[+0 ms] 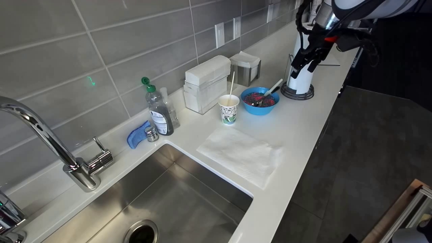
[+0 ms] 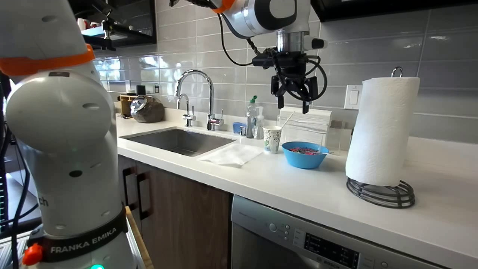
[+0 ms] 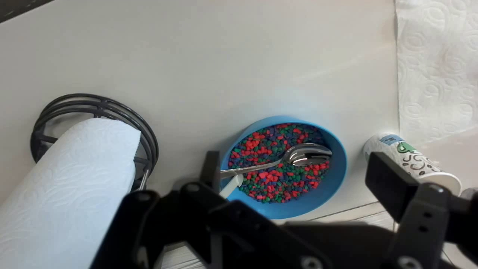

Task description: Put the plastic knife in the cup

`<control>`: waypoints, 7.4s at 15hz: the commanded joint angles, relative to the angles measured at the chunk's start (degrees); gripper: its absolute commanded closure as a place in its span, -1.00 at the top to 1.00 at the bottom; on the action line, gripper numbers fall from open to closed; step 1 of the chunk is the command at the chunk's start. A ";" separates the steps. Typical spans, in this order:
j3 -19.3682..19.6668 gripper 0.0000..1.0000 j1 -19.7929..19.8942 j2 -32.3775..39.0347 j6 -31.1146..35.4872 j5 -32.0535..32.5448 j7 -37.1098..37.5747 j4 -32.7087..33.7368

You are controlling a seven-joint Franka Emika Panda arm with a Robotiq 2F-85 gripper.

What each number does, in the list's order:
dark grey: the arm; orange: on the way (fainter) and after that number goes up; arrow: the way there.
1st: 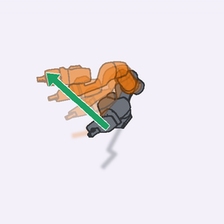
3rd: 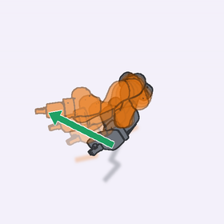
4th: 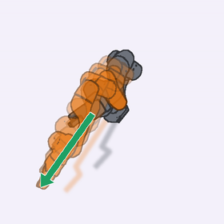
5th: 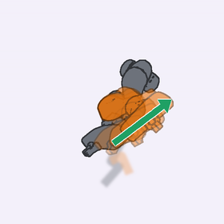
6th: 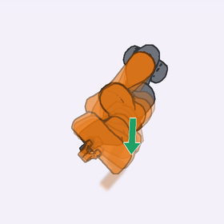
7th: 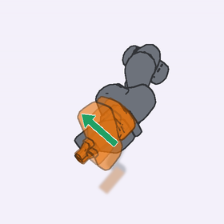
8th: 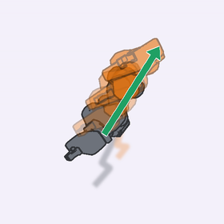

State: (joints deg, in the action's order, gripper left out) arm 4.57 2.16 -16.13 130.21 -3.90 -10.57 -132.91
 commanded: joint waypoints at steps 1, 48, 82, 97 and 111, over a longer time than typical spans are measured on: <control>0.16 1.00 -0.19 0.08 -0.16 0.15 0.05 0.30; 1.81 -0.98 -0.17 20.76 23.01 -29.55 -35.24 6.30; -7.03 -0.98 -10.40 9.82 21.71 -25.21 -2.60 4.00; -9.68 0.19 -9.48 14.02 25.07 -20.16 7.47 2.80; -11.15 1.00 0.94 -6.07 -2.65 12.21 36.51 0.64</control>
State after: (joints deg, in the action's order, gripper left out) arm -6.33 2.83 -22.23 127.62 8.47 26.07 -132.36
